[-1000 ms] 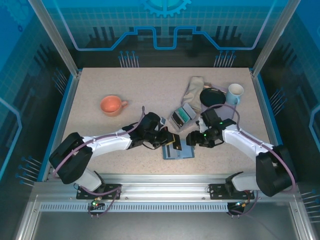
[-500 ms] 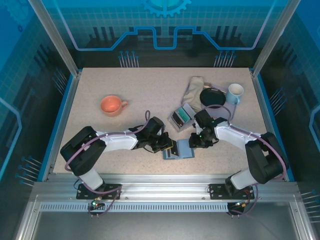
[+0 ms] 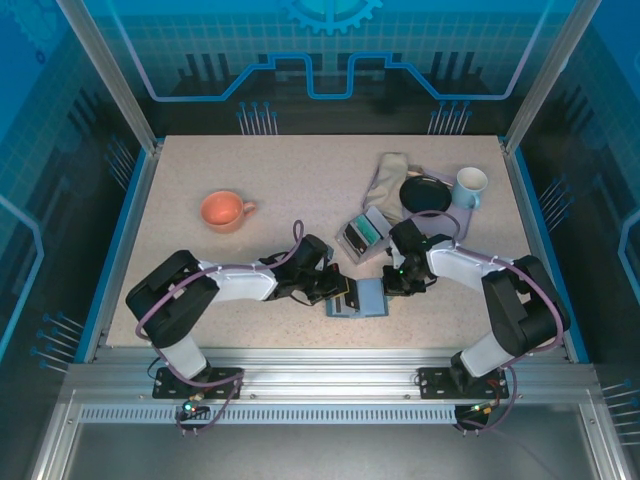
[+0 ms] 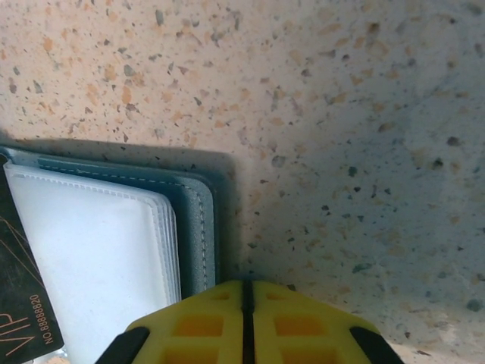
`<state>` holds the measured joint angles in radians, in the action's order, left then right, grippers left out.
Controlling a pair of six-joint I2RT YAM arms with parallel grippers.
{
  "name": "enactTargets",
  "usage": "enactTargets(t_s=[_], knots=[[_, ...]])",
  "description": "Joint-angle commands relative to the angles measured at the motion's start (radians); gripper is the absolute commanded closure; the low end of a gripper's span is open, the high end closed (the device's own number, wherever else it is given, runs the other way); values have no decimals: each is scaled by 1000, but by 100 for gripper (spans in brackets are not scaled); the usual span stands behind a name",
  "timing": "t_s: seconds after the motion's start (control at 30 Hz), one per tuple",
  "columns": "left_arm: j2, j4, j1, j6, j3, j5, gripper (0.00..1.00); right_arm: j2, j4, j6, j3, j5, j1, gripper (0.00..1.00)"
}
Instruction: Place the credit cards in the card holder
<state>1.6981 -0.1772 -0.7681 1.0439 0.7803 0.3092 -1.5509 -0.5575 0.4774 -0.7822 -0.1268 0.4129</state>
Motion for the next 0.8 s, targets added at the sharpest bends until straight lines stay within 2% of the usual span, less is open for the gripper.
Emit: enactTargets(t_s=[0.0, 0.2, 0.53, 0.77], knots=[[14, -74, 0, -20, -26, 31, 100, -27, 19, 1, 19, -17, -13, 94], [41, -101, 4, -20, -32, 55, 100, -34, 19, 6, 23, -18, -14, 94], [9, 118, 4, -139, 3, -3, 100, -34, 16, 3, 21, -14, -15, 94], [45, 113, -2, -135, 19, -2, 100, -39, 23, 7, 25, -29, -15, 95]])
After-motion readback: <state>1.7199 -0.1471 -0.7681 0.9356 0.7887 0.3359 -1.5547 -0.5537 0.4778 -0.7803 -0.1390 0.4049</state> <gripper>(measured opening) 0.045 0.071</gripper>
